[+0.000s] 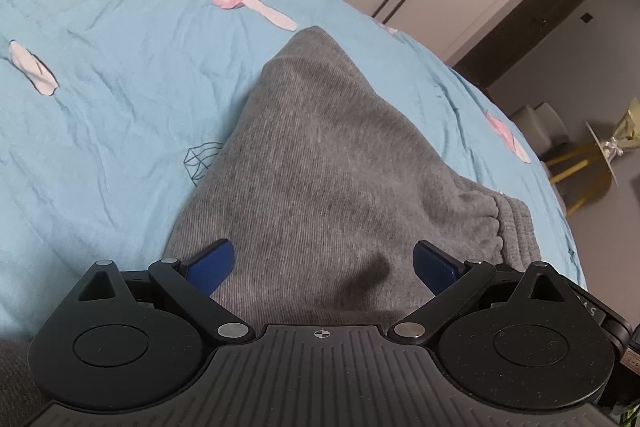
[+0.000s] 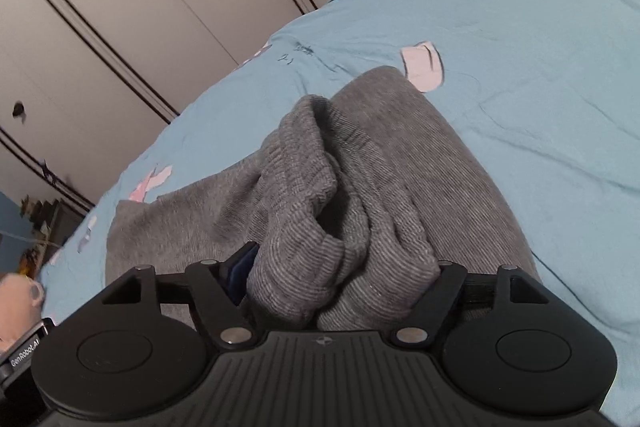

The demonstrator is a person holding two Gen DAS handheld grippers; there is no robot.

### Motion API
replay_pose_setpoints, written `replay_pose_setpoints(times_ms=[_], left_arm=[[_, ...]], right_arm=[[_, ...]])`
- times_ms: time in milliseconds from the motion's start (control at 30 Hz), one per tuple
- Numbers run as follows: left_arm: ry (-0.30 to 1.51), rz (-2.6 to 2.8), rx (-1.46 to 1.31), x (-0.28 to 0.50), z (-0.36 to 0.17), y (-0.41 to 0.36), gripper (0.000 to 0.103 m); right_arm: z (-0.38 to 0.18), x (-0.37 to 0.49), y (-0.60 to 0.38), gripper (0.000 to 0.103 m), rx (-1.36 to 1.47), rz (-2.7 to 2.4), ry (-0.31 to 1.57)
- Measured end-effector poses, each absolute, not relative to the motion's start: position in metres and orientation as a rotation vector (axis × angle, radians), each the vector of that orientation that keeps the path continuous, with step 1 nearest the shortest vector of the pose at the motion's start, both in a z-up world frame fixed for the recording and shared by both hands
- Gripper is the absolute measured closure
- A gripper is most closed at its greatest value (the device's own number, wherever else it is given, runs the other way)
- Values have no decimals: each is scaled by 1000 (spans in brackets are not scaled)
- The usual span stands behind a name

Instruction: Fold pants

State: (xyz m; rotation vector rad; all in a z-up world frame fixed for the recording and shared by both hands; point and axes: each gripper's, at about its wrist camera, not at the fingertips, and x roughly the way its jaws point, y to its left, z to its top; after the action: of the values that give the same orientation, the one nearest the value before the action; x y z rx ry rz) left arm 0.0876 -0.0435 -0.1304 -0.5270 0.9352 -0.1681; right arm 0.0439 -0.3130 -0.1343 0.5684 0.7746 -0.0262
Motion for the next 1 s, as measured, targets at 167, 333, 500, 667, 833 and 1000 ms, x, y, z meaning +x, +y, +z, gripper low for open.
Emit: replay_pose_setpoints(times_ms=[167,333,500,667,833,1000], left_arm=[[877,-175,-563,85,-125,-37,3],[906,-132,-550,92,-129,-35,3],[932,-112,-577,93,-132,-27,3],[963,-105,-586,98,-136,-26,3],[968,-105,-561,99,-138,-31,3],[977,-105,-548,100,-139,-33,3]], right_arm=[[-111,26,-316,51,574,7,662],[-117,15,-332,44,511,-96,684],[-120,14,-350,29,619,-148,734],[-84,0,-335,23,349,-259,609],[-61,6,-325,58,386,-67,502],[-89,61,-299,72,318,37,629]])
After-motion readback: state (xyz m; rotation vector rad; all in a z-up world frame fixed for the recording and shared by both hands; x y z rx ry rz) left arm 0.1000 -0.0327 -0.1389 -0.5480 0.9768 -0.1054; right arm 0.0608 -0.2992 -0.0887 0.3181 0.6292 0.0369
